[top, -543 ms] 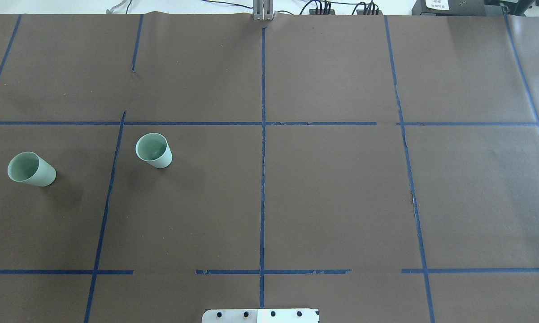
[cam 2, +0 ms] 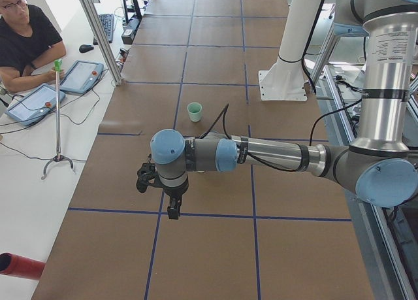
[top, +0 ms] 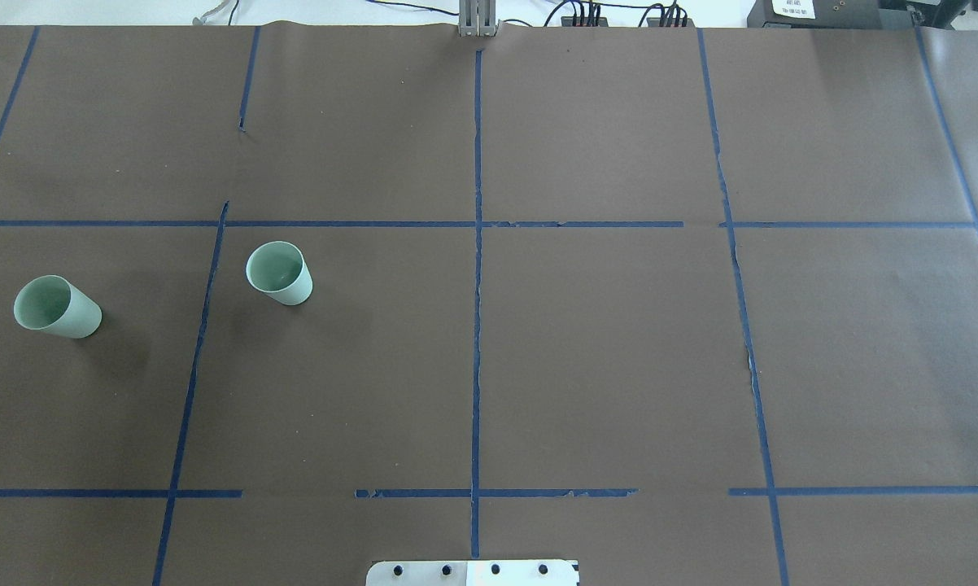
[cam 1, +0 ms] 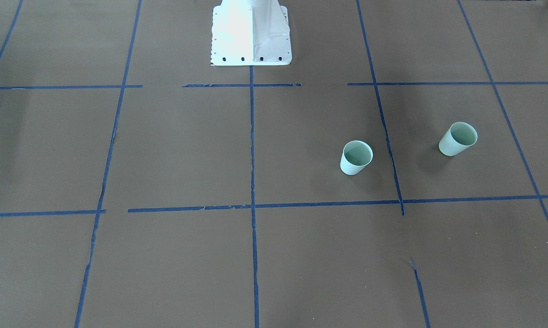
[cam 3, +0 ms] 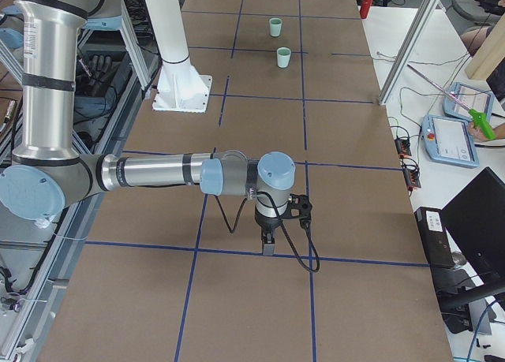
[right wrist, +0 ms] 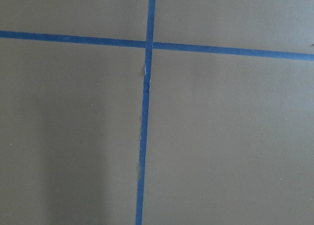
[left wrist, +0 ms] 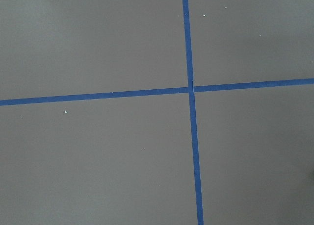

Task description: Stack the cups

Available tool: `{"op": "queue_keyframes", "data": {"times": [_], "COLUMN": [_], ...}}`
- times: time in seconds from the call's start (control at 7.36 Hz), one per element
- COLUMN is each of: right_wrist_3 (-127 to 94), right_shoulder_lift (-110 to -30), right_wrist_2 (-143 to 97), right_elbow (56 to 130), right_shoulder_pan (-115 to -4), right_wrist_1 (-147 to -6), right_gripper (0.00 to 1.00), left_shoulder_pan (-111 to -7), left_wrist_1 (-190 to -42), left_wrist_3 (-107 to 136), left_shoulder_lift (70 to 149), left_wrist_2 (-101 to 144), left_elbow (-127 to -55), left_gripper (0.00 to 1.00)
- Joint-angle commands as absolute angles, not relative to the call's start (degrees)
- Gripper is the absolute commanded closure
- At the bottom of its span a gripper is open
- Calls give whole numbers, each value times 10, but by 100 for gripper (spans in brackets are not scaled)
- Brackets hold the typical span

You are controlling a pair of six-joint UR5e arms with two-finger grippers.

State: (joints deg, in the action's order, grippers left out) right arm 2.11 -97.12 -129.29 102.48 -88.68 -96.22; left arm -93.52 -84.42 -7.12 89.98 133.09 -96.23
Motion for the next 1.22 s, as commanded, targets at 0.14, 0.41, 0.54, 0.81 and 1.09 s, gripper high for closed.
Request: {"op": "queue_keyframes", "data": {"times": [0.14, 0.41, 0.54, 0.81, 1.09], "right_wrist_3": [21, 21, 21, 21, 21], "right_shoulder_lift": [-971, -971, -971, -971, -971], "right_wrist_2": [-1293, -1293, -1293, -1293, -1292], "right_elbow": [1025, 1025, 1025, 1025, 1025], "right_shoulder_pan": [-887, -887, -887, -887, -887], "right_wrist_1": [-962, -962, -962, -962, -962], "right_gripper": [0, 0, 0, 0, 0], "left_shoulder_pan": [-934, -898, -841, -772, -726], "left_wrist_1": [-883, -890, -944, -1041, -1051], "left_wrist_3": [-69, -8, 93, 266, 304], "left_shoulder_lift": [893, 896, 896, 894, 893], "left_wrist_2": [1332, 1332, 1332, 1332, 1332], "left_elbow": [-963, -967, -970, -969, -970], "left_gripper": [0, 0, 0, 0, 0]}}
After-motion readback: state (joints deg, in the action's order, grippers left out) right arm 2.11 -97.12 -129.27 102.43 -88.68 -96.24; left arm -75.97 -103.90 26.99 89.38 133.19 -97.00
